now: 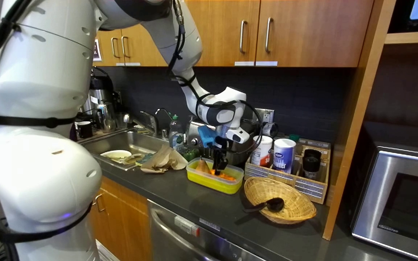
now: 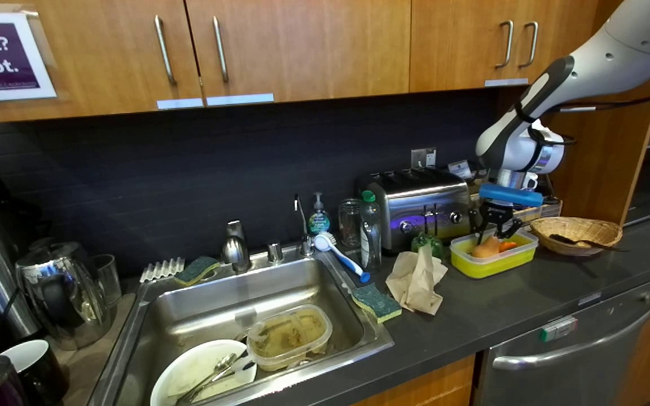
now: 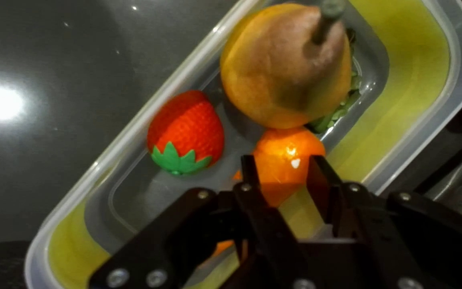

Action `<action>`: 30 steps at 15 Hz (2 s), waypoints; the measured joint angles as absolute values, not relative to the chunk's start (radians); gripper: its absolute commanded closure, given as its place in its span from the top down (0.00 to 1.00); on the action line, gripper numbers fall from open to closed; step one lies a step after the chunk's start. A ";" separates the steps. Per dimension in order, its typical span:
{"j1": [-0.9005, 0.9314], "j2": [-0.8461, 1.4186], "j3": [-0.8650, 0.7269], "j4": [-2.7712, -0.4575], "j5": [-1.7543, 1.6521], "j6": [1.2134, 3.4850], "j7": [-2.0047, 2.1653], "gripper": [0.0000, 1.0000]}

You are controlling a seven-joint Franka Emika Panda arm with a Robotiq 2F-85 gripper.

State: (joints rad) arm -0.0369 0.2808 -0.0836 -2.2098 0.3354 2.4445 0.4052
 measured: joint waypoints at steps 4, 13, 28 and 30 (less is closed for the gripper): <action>-0.023 0.247 -0.083 -2.257 0.335 2.501 0.407 0.12; 0.013 0.132 -0.079 -2.346 0.271 2.572 0.500 0.12; 0.009 0.064 -0.064 -2.398 0.270 2.573 0.562 0.94; 0.002 0.083 -0.066 -2.392 0.270 2.560 0.570 1.00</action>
State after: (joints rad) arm 0.0024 0.0833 -0.0657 -2.3922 0.2704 2.5596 0.5704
